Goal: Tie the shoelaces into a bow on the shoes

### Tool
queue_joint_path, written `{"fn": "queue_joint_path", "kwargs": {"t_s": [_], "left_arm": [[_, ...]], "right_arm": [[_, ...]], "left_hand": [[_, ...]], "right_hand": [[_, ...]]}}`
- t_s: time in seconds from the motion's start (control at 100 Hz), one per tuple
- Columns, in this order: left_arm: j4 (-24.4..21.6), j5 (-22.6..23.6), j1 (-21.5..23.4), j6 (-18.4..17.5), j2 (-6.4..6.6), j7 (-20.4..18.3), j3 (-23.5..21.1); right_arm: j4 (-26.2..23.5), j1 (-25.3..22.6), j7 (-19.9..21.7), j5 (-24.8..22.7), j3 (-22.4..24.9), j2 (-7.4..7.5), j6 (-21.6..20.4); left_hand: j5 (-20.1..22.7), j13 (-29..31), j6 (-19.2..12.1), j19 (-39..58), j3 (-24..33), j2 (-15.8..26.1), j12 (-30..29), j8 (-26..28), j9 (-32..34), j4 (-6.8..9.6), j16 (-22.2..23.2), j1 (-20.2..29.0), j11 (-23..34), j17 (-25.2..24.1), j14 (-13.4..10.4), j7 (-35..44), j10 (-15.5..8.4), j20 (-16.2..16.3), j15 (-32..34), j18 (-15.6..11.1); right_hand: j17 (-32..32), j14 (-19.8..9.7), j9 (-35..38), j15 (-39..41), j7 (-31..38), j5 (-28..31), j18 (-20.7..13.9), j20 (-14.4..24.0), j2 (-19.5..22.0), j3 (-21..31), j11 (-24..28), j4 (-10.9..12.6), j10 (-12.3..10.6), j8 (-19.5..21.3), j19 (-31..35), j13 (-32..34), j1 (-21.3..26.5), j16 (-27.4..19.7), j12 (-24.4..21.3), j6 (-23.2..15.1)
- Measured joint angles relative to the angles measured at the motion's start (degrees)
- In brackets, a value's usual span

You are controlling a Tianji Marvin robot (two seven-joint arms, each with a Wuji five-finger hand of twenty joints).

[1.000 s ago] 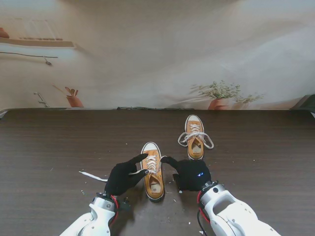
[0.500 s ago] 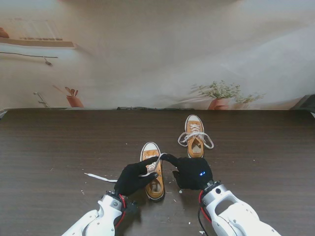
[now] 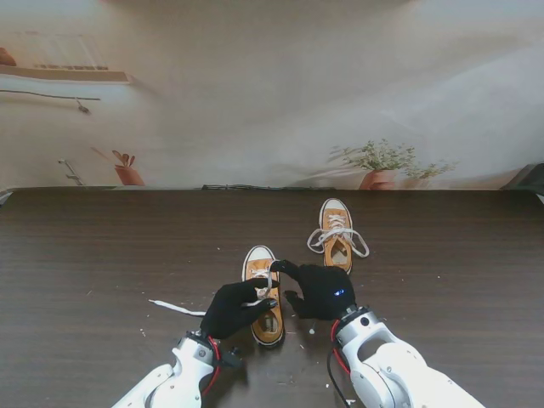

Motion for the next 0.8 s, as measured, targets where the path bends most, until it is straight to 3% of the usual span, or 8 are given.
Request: {"fn": "queue_joint_path", "kwargs": {"t_s": [0.25, 0.63, 0.64, 0.8], "left_arm": [[-0.39, -0.08, 0.84, -0.19, 0.05, -0.50, -0.37], [-0.89, -0.09, 1.28, -0.04, 0.67, -1.34, -0.68], [-0.91, -0.10, 1.28, -0.04, 0.69, -1.37, -0.69], [-1.59, -0.04, 1.60, -0.04, 1.01, -2.18, -1.04]], "right_arm": [[7.31, 5.37, -5.72, 4.94, -4.43, -1.96, 1.23], [13.21, 9.39, -9.50, 11.17, -8.37, -4.80, 4.15], [13.38, 9.48, -9.69, 11.32, -8.46, -4.88, 4.21], [15.11, 10.24, -11.81, 12.51, -9.11, -5.88, 4.98]], "left_hand": [[-0.84, 0.00, 0.20, 0.01, -0.41, 0.01, 0.00, 0.00, 0.00, 0.00, 0.00, 0.00, -0.01, 0.00, 0.00, -0.60, 0.01, -0.01, 0.00, 0.00], [-3.84, -0.01, 8.28, 0.01, -0.43, 0.20, 0.00, -1.47, 0.00, 0.00, 0.00, 0.00, -0.01, 0.00, 0.01, -6.10, 0.01, -0.02, -0.01, 0.00], [-3.86, -0.01, 9.49, 0.01, -0.43, 0.20, 0.00, -1.57, 0.00, 0.00, 0.00, 0.00, -0.01, 0.00, 0.01, -6.25, 0.01, -0.02, -0.01, 0.00], [-4.67, -0.01, 11.10, 0.02, -0.43, 0.21, 0.00, -2.47, 0.00, 0.00, 0.00, 0.00, -0.01, 0.00, 0.01, -8.71, 0.01, -0.03, -0.01, 0.00]], "right_hand": [[2.12, 0.00, 1.81, 1.72, 0.08, 7.71, 0.32, 0.00, -1.91, -2.79, 0.53, -0.02, 0.15, 1.54, 0.00, 0.00, -2.81, 0.33, 0.00, -2.92], [2.67, -0.06, 4.91, 3.78, -0.78, 9.69, 0.53, 0.00, -3.51, -4.68, 1.24, 0.01, 0.19, 2.05, 0.32, 0.00, -6.31, 2.97, 0.02, -2.58], [2.67, -0.06, 4.91, 3.80, -0.79, 9.68, 0.53, 0.00, -3.51, -4.82, 1.25, 0.01, 0.19, 2.05, 0.39, 0.00, -6.34, 2.99, 0.03, -2.54], [2.69, -0.06, 5.41, 4.56, -0.87, 8.78, 0.61, 0.06, -3.49, -6.36, 1.32, -1.10, 0.39, 2.05, 0.63, 0.00, -7.05, 3.73, 0.04, -1.28]]}}
